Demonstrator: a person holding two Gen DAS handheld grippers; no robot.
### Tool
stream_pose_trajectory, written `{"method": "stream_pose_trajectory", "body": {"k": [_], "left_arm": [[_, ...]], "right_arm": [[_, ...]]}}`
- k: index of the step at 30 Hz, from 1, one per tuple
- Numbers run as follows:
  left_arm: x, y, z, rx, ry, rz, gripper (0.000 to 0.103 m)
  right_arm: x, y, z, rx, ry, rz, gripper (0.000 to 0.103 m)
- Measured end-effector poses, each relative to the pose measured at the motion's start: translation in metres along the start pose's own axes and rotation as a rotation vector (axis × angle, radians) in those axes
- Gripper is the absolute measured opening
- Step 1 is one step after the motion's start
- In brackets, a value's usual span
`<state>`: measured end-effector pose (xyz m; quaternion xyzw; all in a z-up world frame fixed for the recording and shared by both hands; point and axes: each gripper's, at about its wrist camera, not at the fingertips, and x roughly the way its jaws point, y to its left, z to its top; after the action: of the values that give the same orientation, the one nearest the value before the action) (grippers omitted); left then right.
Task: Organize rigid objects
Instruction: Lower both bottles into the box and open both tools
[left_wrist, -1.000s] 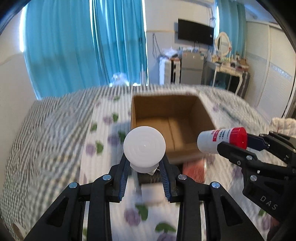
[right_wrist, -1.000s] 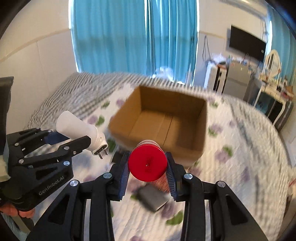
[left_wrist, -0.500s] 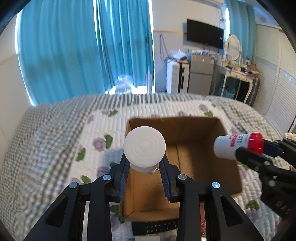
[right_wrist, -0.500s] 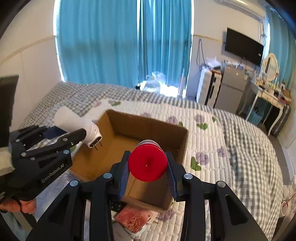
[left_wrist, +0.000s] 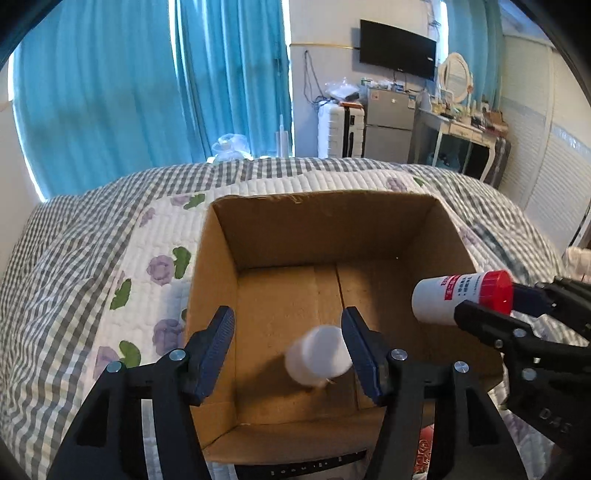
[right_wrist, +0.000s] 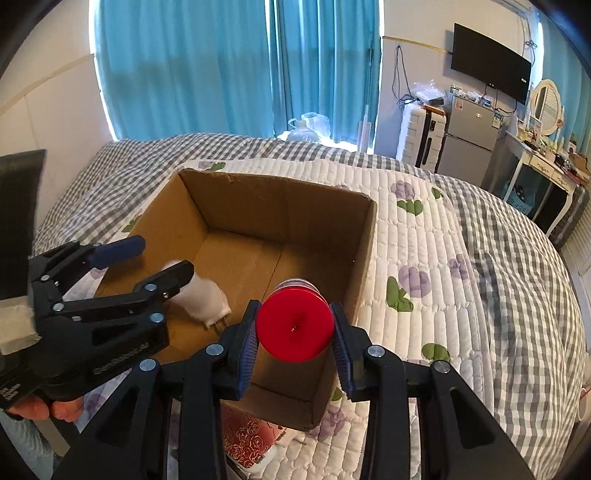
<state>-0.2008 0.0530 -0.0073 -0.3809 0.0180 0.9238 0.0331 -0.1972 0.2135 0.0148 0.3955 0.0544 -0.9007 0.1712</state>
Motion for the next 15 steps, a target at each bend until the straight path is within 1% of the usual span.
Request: {"method": "stream_pose_trajectory", "body": {"k": [4, 6, 7, 8, 9, 10, 13, 14, 15], "left_arm": [[-0.010, 0.009, 0.002, -0.004, -0.015, 0.018, 0.063], [-0.017, 0.014, 0.001, -0.005, -0.025, 0.022, 0.063], [-0.022, 0.015, 0.001, -0.006, -0.031, 0.021, 0.063], [-0.026, 0.017, 0.000, -0.008, -0.036, 0.021, 0.063], [-0.032, 0.019, -0.002, -0.012, -0.044, 0.016, 0.063], [-0.038, 0.020, -0.003, -0.017, -0.049, 0.013, 0.063], [-0.059, 0.025, -0.010, -0.031, -0.069, -0.001, 0.063], [-0.066, 0.026, -0.012, -0.036, -0.076, -0.004, 0.065], [-0.073, 0.028, -0.017, -0.040, -0.079, -0.005, 0.070]], "right_arm": [[0.008, 0.001, 0.003, 0.006, 0.003, -0.007, 0.036], [0.012, 0.000, 0.005, 0.022, -0.010, 0.001, 0.036], [0.013, -0.001, 0.006, 0.031, -0.022, 0.006, 0.038], [0.014, -0.002, 0.006, 0.039, -0.031, 0.013, 0.043], [0.011, -0.002, 0.006, 0.044, -0.039, 0.014, 0.058], [0.006, -0.001, 0.006, 0.043, -0.054, 0.010, 0.068], [-0.019, 0.006, 0.006, 0.013, -0.104, -0.023, 0.068], [-0.029, 0.008, 0.005, 0.003, -0.116, -0.039, 0.069], [-0.042, 0.011, 0.004, -0.001, -0.134, -0.054, 0.073]]}}
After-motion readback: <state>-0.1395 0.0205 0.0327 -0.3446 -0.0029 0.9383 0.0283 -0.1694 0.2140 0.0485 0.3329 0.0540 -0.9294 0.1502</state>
